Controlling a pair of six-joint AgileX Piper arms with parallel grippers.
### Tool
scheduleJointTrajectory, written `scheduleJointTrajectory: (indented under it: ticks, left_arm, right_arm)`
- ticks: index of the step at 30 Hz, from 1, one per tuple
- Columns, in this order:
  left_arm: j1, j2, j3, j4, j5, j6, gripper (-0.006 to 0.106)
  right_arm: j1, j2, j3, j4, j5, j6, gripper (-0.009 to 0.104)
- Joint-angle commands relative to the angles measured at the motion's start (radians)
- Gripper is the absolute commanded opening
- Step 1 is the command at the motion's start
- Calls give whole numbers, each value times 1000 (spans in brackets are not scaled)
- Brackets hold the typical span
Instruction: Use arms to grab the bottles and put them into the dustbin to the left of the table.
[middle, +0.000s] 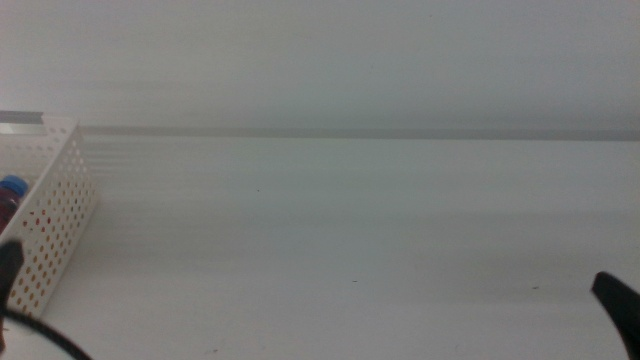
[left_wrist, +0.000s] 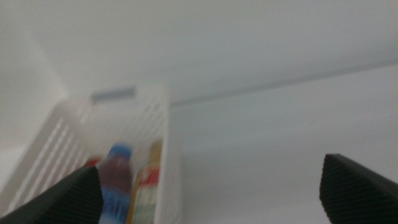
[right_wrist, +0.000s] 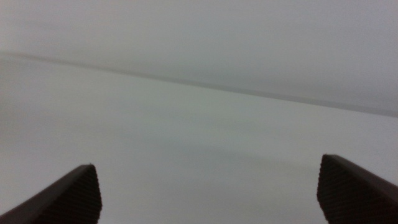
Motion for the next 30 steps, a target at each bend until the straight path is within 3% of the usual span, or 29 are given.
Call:
scheduleJointTrajectory:
  ticks: [1, 4, 9, 20, 30]
  left_arm:
    - [49, -76, 90, -15, -33, -8, 94]
    - [96, -173, 180, -18, -48, -8, 94]
    - [147, -334, 296, -45, -69, -8, 94]
    - [160, -330, 480, -57, -448, -8, 94]
    - [158, -330, 476, -71, -414, -8, 94]
  right_arm:
    - [-105, -9, 45, -30, -92, -7, 93]
    - [-191, -47, 101, -107, -130, -7, 93]
    - [-212, -159, 182, -109, -130, -7, 93]
    - [-212, -388, 271, -102, -106, -7, 93]
    - [-212, -385, 269, -102, -122, -7, 93]
